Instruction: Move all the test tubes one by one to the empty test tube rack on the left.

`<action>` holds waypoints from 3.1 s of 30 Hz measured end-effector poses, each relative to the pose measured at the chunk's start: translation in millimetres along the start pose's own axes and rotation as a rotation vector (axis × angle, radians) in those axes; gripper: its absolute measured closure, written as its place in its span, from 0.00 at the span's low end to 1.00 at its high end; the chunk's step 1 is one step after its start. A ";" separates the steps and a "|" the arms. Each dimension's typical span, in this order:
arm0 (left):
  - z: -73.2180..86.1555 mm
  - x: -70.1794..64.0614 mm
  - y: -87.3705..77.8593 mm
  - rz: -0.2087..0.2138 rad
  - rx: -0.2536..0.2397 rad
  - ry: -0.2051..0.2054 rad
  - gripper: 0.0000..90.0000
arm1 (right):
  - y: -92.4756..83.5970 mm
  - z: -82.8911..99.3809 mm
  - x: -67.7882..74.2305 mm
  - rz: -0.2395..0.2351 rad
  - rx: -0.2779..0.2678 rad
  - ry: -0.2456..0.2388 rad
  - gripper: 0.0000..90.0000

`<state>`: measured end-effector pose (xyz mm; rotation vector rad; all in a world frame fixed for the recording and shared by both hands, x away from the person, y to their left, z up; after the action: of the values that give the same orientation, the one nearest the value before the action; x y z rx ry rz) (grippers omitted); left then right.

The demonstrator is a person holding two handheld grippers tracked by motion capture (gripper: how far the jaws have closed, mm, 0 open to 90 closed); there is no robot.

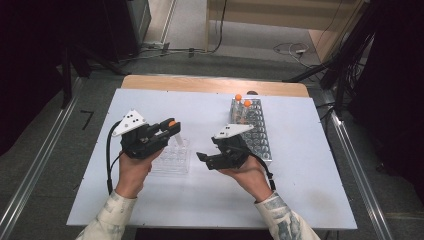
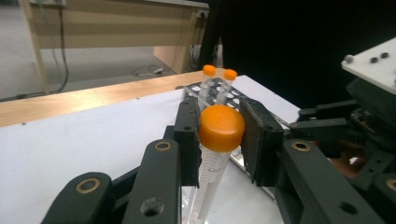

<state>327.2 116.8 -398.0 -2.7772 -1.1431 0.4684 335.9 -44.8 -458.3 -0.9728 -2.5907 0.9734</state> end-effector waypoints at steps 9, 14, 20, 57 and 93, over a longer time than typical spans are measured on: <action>-0.2 15.6 -6.1 -0.066 -0.002 0.006 0.78 | -0.4 0.6 -2.5 0.002 0.000 0.011 0.29; -0.1 25.1 -11.0 -0.103 -0.002 0.010 0.78 | 0.0 1.0 -3.3 0.002 0.002 0.016 0.29; 4.7 38.5 -15.4 -0.163 0.021 0.019 0.78 | -1.1 1.1 -3.6 0.006 -0.001 0.018 0.29; 41.8 53.5 -0.1 -0.229 0.196 0.013 0.77 | -0.5 2.6 -4.4 0.011 0.004 0.020 0.29; 33.2 51.1 -4.4 -0.223 0.141 -0.054 0.22 | -0.2 6.0 -39.0 0.131 -0.018 0.076 0.28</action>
<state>347.9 155.1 -440.9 -2.4952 -1.3550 0.5772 363.1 -73.3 -461.4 -1.1738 -2.5040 0.9264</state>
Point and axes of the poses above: each handheld gripper's, and its own axes: y roughly forward along the jaws, z roughly out of its underside, x roughly to its left, the point moved 8 cm from there along y, roughly forward along the jaws, and after that the axes turned 8 degrees about z, right-handed, at the moved point
